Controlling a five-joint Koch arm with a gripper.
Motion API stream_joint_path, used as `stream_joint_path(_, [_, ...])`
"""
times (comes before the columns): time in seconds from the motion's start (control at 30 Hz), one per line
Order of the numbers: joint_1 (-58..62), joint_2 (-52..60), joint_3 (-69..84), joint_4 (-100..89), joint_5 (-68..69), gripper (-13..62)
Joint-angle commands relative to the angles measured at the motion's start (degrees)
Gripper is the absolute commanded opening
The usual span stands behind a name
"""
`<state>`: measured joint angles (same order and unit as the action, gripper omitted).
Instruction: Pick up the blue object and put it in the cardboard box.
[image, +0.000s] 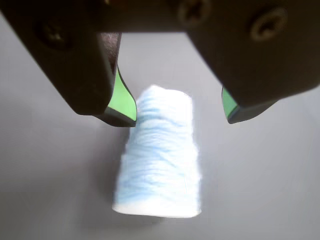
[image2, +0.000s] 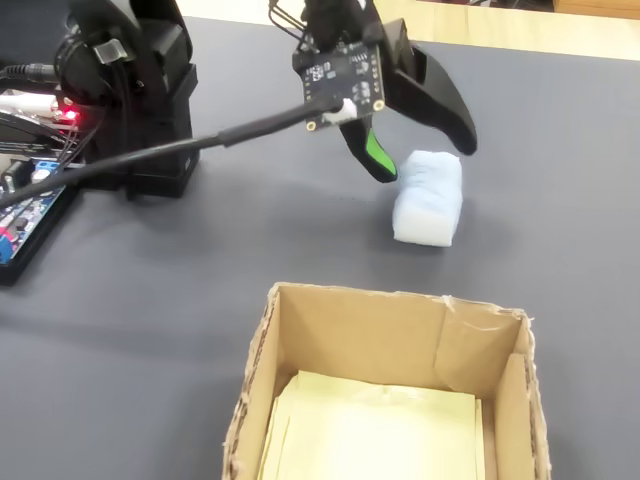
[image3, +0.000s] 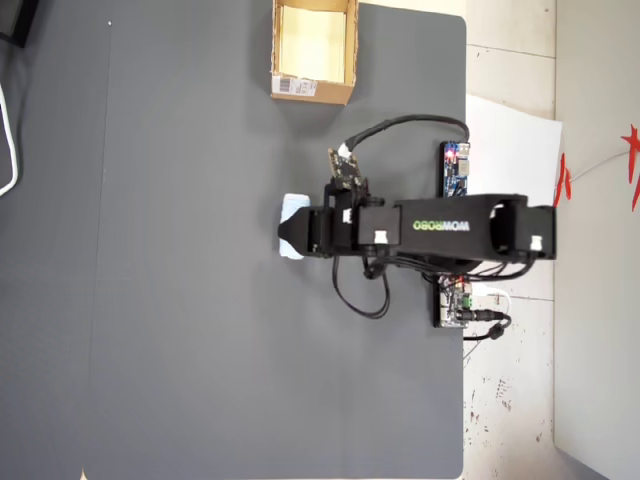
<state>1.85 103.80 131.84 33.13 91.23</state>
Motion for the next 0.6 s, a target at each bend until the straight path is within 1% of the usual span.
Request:
stream_joint_path(0.0, [0.0,-1.58,-5.01,-0.7,1.05,33.1])
stream_joint_path(0.2, [1.23,-7.73,-5.19,-2.29,2.46,32.8])
stream_joint_path(0.3, [2.37,-10.28,-5.19,-3.52,2.72,28.4])
stream_joint_path(0.4, [3.87,-11.69,-5.01,-6.59,2.72,20.8])
stream_joint_path(0.43, [4.13,-11.78,-4.83,-7.73,2.72,19.9])
stream_joint_path(0.57, [4.75,-11.25,-3.96,-10.63,4.75,19.9])
